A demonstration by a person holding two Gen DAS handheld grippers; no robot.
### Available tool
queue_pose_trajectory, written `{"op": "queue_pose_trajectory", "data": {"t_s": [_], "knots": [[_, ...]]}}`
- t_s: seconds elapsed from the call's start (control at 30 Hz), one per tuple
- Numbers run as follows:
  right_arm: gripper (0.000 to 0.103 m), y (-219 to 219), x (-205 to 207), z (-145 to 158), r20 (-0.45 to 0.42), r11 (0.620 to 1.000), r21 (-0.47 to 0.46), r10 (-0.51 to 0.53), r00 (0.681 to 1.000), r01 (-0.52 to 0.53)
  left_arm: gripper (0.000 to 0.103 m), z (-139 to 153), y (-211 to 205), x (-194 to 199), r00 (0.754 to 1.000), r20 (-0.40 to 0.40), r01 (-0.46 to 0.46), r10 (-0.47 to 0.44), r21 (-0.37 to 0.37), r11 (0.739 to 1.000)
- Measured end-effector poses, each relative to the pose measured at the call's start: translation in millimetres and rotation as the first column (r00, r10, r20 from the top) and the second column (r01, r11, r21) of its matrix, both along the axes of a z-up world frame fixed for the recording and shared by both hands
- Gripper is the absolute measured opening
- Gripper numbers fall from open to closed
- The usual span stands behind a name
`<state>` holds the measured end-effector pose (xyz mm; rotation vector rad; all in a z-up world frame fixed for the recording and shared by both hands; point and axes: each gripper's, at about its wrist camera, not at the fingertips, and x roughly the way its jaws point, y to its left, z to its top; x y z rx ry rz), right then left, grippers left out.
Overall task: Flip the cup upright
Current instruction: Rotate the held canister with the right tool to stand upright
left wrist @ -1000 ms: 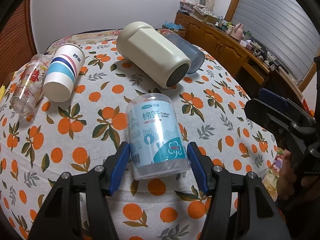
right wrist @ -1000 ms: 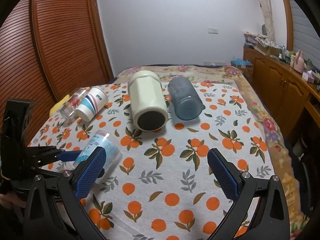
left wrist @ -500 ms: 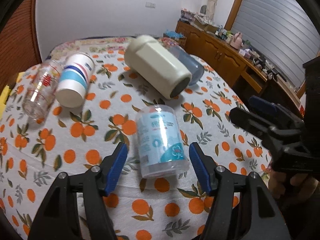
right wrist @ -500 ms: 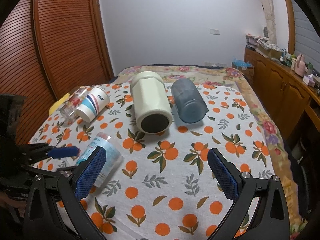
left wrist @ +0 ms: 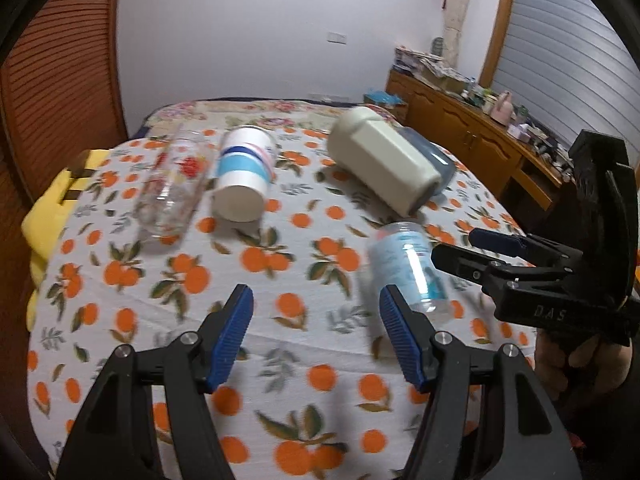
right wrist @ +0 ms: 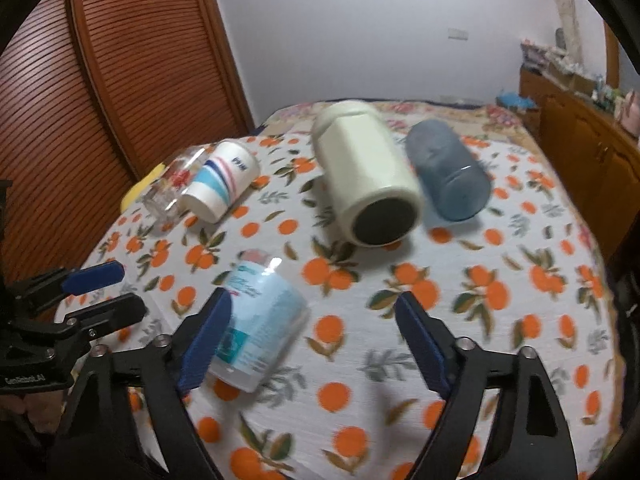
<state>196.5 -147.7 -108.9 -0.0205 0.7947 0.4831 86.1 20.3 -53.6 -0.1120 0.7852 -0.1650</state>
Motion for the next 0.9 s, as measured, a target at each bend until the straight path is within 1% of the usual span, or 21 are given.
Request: {"op": "queue_pose_trajectory", "data": {"t_s": [0.07,0.2,0.3,0.37,0.53,0.77,0.9], "knots": [[0.079,8,2,-2,-0.012,1.0,0.0,0.005,1.0,-0.005,0.065,-2,6,-2,1.0,0.003,-0.012,0.012,0.005,1.0],[0.079,19,6,-6,-0.034,1.0,-0.01,0.011,0.999,-0.011,0.065,-5,17,-4,0.999,0.006,-0.033,0.033,0.004,0.999],[0.079,26,11,-12,-0.071,0.999,-0.029,0.012,0.997,-0.014,0.065,-8,21,-6,0.999,0.005,-0.04,0.04,0.001,0.999],[0.079,29,14,-17,-0.108,0.999,-0.028,0.016,0.994,-0.019,0.065,-9,23,-7,0.999,0.004,-0.042,0.042,-0.004,0.999],[0.079,27,18,-19,-0.147,0.999,-0.044,0.008,0.989,-0.015,0.065,-11,23,-9,0.999,0.003,-0.043,0.043,-0.013,0.999],[0.079,22,32,-28,-0.263,1.0,-0.019,0.004,0.965,-0.01,0.065,-10,21,-9,0.999,0.006,-0.035,0.035,-0.017,0.999],[0.08,23,36,-32,-0.308,1.0,-0.018,0.011,0.951,-0.018,0.065,-9,20,-9,0.999,0.006,-0.033,0.033,-0.017,0.999]]}}
